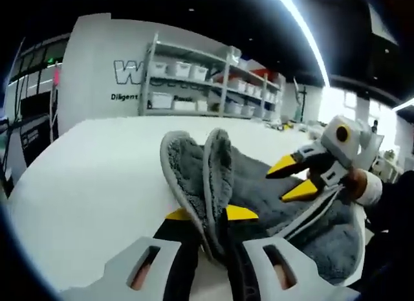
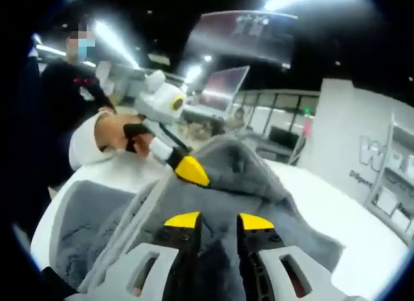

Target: Open the folded towel by lifting each exposed corner and separating the folded layers until the towel lies flat within the target outline without major curled edges

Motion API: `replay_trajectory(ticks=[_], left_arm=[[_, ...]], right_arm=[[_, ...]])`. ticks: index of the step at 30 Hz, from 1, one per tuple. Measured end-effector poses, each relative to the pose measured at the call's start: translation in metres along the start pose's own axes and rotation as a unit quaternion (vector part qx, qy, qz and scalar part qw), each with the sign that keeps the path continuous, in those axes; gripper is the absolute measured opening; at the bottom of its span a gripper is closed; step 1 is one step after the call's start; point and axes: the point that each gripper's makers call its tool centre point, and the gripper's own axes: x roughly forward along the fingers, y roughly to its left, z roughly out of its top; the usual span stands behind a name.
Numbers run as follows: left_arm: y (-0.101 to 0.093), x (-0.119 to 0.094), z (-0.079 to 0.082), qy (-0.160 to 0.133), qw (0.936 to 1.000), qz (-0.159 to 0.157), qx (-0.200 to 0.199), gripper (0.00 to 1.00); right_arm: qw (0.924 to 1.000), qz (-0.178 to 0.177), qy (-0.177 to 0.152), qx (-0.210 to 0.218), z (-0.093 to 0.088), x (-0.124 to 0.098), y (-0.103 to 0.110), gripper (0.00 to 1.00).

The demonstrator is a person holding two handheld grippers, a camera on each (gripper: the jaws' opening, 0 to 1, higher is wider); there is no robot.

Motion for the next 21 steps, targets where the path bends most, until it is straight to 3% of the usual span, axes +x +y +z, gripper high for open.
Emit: replay_trajectory(ticks=[10, 13, 21], left_arm=[[0.004, -0.005, 0.029, -0.062, 0.9980, -0.012, -0.012, 0.06], [0.005, -0.004, 0.036, -0.065, 0.9977, -0.017, -0.008, 0.06], [0.009, -0.001, 0.037, -0.059, 0.9979, -0.013, 0.021, 0.06]], right_arm=[[0.9987, -0.034, -0.009, 0.037, 0.003, -0.009, -0.020, 0.18], [0.9974, -0.042, 0.000, 0.059, -0.004, -0.010, -0.025, 0.18], [0.9975, -0.049, 0.020, 0.047, -0.012, -0.013, -0.033, 0.18]])
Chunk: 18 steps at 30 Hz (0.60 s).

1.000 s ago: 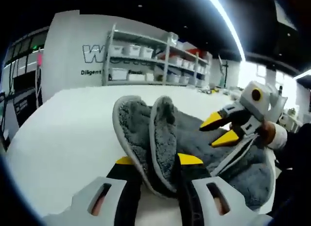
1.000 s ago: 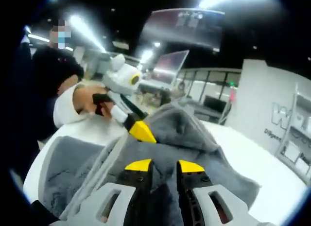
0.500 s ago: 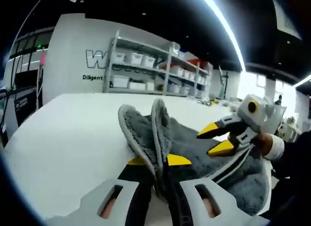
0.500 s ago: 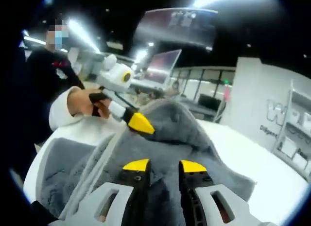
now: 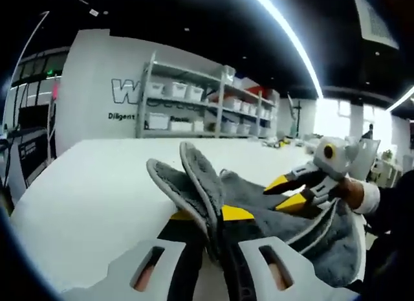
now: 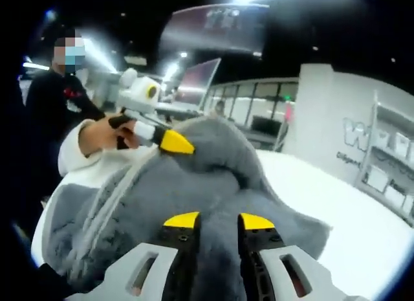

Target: Open the folded towel by lifting each exposed corner and separating the folded layers until the towel lies flat within the target outline without major curled edges

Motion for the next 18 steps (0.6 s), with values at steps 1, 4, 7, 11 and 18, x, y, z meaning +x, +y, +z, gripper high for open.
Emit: replay_trajectory(ticks=[1, 4, 7, 11, 18], left_arm=[[0.001, 0.000, 0.001, 0.000, 1.0000, 0.000, 0.002, 0.06], [0.007, 0.000, 0.008, -0.006, 0.9998, 0.003, 0.020, 0.06], [0.011, 0.000, 0.021, -0.027, 0.9995, 0.002, 0.015, 0.05], [0.013, 0.006, 0.026, -0.022, 0.9995, -0.018, 0.014, 0.05], [0.022, 0.020, 0.026, -0.006, 0.9986, -0.027, 0.045, 0.05]], right_arm=[[1.0000, 0.001, 0.000, 0.000, 0.000, 0.000, 0.000, 0.17], [0.9986, 0.013, 0.035, -0.038, -0.016, -0.005, -0.002, 0.13], [0.9966, 0.043, 0.029, -0.064, -0.019, -0.005, 0.006, 0.13], [0.9922, 0.077, 0.032, -0.093, -0.028, -0.007, 0.013, 0.14], [0.9864, 0.112, 0.003, -0.120, -0.028, -0.014, 0.016, 0.15]])
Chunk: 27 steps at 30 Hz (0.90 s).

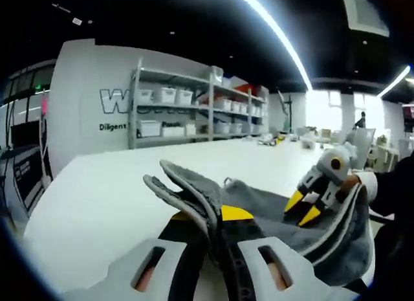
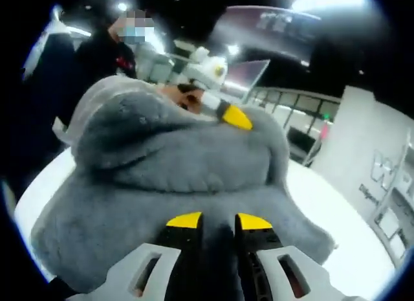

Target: Open the folded towel by lifting each exposed corner and separating the folded layers until the towel lies flat within the target outline without major curled edges

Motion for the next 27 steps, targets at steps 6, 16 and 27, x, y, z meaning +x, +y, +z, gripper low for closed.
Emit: replay_trajectory(ticks=[6, 16, 27], left_arm=[[0.025, 0.003, -0.001, -0.004, 0.9996, 0.021, 0.017, 0.05], [0.055, -0.005, -0.005, 0.009, 0.9988, 0.041, 0.023, 0.06], [0.077, 0.011, -0.017, 0.056, 0.9961, 0.044, 0.052, 0.07]], right_arm=[[0.9997, 0.007, 0.000, 0.022, -0.005, 0.001, 0.001, 0.11], [0.9991, 0.015, 0.001, 0.039, -0.007, 0.004, 0.011, 0.00], [0.9955, -0.003, 0.023, 0.092, -0.012, 0.004, 0.006, 0.00]])
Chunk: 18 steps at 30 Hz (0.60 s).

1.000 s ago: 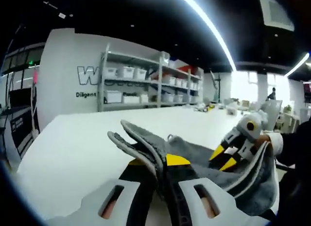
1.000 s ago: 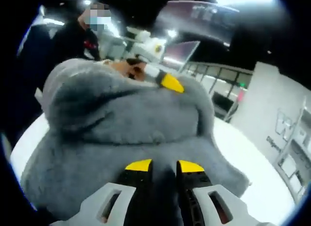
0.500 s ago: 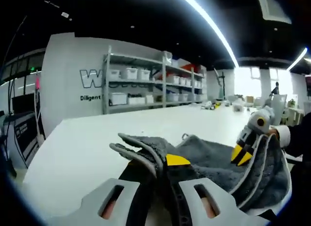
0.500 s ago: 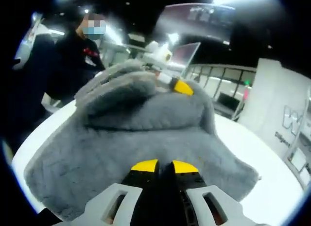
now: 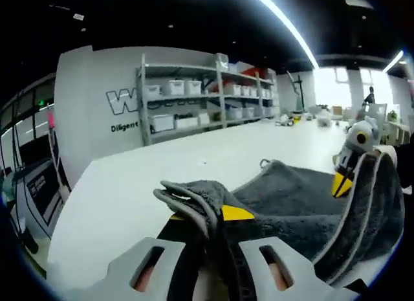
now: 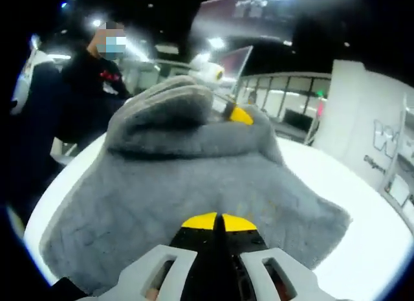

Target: Open the folded towel by lifting each exposed corner and separating the folded layers until the towel lies flat within the target outline without major curled edges

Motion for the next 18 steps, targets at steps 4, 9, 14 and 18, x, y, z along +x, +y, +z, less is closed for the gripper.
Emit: replay_trajectory(ticks=[4, 9, 14, 18], left_arm=[[0.008, 0.005, -0.008, 0.034, 0.9994, -0.002, 0.011, 0.07], [0.011, -0.002, -0.012, 0.044, 0.9986, 0.004, 0.028, 0.07], [0.015, -0.006, -0.019, 0.059, 0.9978, 0.003, 0.031, 0.07], [0.020, -0.008, -0.026, 0.075, 0.9956, 0.004, 0.057, 0.07]], right_arm=[[1.0000, 0.000, -0.002, 0.004, 0.000, 0.000, -0.001, 0.00], [1.0000, 0.004, -0.003, -0.002, 0.000, -0.001, -0.001, 0.00], [0.9998, 0.012, -0.005, -0.012, -0.001, -0.001, -0.002, 0.00], [0.9998, 0.008, -0.007, -0.014, -0.002, -0.002, -0.007, 0.00]])
